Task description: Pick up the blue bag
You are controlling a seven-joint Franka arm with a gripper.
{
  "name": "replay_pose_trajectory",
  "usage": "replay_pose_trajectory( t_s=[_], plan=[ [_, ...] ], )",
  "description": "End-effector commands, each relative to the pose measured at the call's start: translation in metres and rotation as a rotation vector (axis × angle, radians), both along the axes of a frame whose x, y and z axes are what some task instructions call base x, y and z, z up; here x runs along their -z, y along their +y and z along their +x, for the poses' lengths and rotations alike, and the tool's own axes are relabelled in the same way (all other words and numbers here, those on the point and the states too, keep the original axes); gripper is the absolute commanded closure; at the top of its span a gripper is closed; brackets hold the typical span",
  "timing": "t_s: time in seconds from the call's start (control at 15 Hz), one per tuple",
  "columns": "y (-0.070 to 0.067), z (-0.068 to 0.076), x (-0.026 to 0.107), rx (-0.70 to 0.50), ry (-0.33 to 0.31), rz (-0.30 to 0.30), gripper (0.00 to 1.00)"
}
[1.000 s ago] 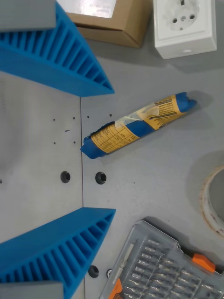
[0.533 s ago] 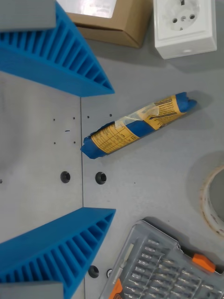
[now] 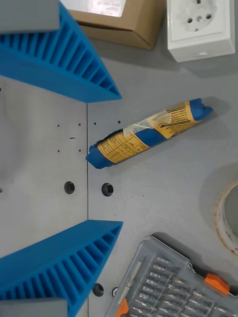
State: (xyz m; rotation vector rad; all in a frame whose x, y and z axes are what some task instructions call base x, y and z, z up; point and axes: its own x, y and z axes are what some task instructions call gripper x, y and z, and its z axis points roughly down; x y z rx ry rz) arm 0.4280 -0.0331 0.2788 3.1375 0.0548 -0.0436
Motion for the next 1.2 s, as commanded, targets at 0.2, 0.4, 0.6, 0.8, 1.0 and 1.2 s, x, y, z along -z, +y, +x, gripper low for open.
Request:
replay_pose_trajectory(
  t_s=[0.2,0.4,0.6,0.8,1.0,1.2],
  plan=[
    [0.006,-0.005,0.016,-0.105,-0.079,-0.011,0.0],
    [0.008,-0.008,0.024,-0.135,-0.1,-0.016,0.0],
    [0.01,-0.011,0.029,-0.171,-0.105,-0.023,0.0],
    [0.014,-0.011,0.036,-0.211,-0.099,-0.03,0.0],
    [0.018,-0.01,0.047,-0.247,-0.099,-0.034,0.0],
    [0.02,-0.008,0.062,-0.284,-0.095,-0.038,0.0]
  ],
)
